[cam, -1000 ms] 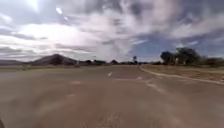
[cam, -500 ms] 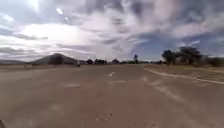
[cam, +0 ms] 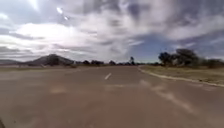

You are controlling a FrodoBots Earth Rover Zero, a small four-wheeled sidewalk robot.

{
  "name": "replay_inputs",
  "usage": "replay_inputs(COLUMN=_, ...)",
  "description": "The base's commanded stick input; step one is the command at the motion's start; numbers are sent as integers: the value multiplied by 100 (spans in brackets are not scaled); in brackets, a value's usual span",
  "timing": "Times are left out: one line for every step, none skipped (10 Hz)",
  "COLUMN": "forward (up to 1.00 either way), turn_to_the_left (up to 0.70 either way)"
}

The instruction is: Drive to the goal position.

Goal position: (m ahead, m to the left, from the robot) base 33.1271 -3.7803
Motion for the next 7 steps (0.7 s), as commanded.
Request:
replay_inputs(forward=100, turn_to_the_left=-1)
replay_inputs(forward=100, turn_to_the_left=-10)
replay_inputs(forward=100, turn_to_the_left=-18)
replay_inputs(forward=100, turn_to_the_left=0)
replay_inputs(forward=100, turn_to_the_left=0)
replay_inputs(forward=100, turn_to_the_left=0)
replay_inputs(forward=100, turn_to_the_left=0)
